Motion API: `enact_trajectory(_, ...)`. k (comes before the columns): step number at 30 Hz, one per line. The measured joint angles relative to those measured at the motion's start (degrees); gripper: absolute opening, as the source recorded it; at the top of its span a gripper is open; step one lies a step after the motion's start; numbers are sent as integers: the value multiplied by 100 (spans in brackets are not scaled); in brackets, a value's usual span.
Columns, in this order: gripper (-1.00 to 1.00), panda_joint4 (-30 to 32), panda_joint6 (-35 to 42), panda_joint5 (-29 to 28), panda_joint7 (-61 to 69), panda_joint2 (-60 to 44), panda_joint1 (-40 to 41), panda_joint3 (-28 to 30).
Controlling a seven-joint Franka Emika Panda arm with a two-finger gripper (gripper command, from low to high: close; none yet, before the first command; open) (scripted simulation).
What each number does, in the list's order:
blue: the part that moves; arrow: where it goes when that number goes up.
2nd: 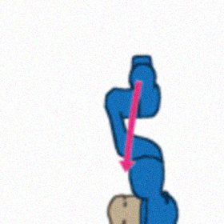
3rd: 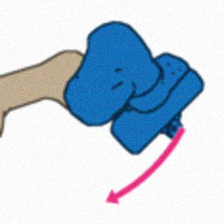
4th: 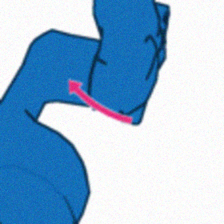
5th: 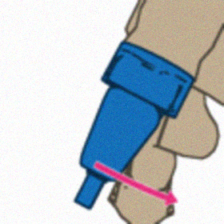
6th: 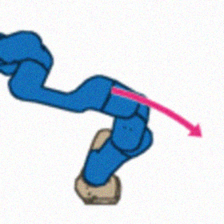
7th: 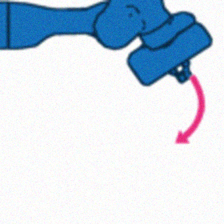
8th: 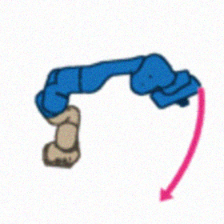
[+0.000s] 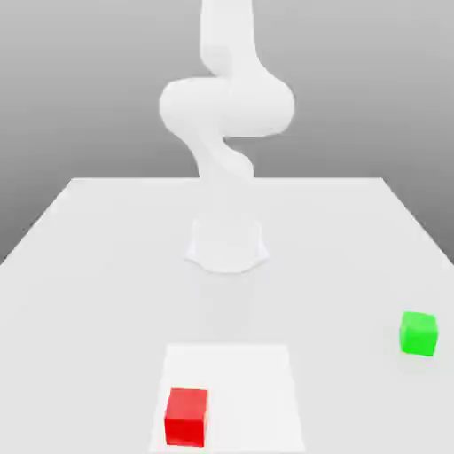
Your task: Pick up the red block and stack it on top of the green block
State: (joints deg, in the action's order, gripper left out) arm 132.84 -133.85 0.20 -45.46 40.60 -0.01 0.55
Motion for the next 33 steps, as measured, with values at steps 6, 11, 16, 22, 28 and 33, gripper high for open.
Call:
enact_trajectory(6,0,258,-507,52,94,-1282,-3,137)
enact_trajectory(11,0,468,-918,106,179,-2321,15,230)
enact_trajectory(16,0,677,-1327,160,262,-3360,60,294)
enact_trajectory(22,0,928,-1818,180,332,-4604,145,354)
enact_trajectory(28,0,933,-2624,287,437,-5849,240,287)
enact_trajectory(33,-100,883,-2903,332,469,-6184,284,234)
